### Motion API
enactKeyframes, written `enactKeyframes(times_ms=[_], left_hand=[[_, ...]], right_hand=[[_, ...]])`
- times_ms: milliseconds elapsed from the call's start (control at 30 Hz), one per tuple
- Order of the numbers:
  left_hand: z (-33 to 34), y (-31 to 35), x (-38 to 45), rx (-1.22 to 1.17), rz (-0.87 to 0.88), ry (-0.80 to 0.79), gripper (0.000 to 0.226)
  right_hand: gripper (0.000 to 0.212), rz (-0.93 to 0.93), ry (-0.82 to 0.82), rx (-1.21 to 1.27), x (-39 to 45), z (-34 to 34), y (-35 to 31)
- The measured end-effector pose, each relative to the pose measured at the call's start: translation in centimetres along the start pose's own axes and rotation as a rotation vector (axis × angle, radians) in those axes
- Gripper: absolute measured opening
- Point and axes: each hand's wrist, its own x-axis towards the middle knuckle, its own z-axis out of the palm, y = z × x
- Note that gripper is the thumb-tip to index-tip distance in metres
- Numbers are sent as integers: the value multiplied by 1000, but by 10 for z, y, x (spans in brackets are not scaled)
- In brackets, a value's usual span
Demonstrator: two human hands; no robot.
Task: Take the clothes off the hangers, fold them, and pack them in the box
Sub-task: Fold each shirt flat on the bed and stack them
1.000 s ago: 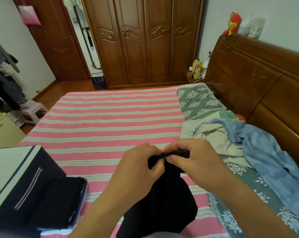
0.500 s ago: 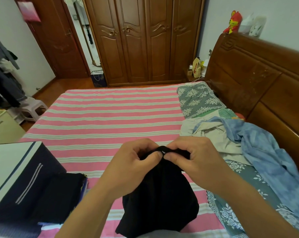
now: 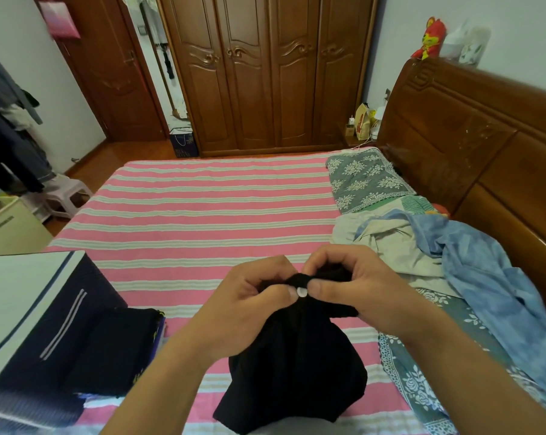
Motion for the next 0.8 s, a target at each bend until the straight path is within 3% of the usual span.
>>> enactKeyframes(times_ms=[133,300,400,467,533,600,700,800], left_hand=[[1,-2,-7,-47,5,-25,11],[18,2,-12,-334,-166,134,13],[19,0,-17,-290,-159,189,8],[15,-1,-19,-260,-125,165,8],[11,-1,-20,-249,-108,137,11],[8,0,-19,-260,-135,105,13],[2,-1,-17,-281,-319,-7,26],[-2,-6,-16,-378,-449,-148,31]], right_hand=[[11,65,15,96,-2,8,1],[13,-17,159,-102,-1,16,0],[9,-53,209,-264,-1,20,2],[9,66,171,-66,-1,23,2],[3,234,64,312,1,23,4],[25,340,-44,549,2,19,11],[49,407,-140,669,4,11,17],[23,368,5,581,11,1,18]])
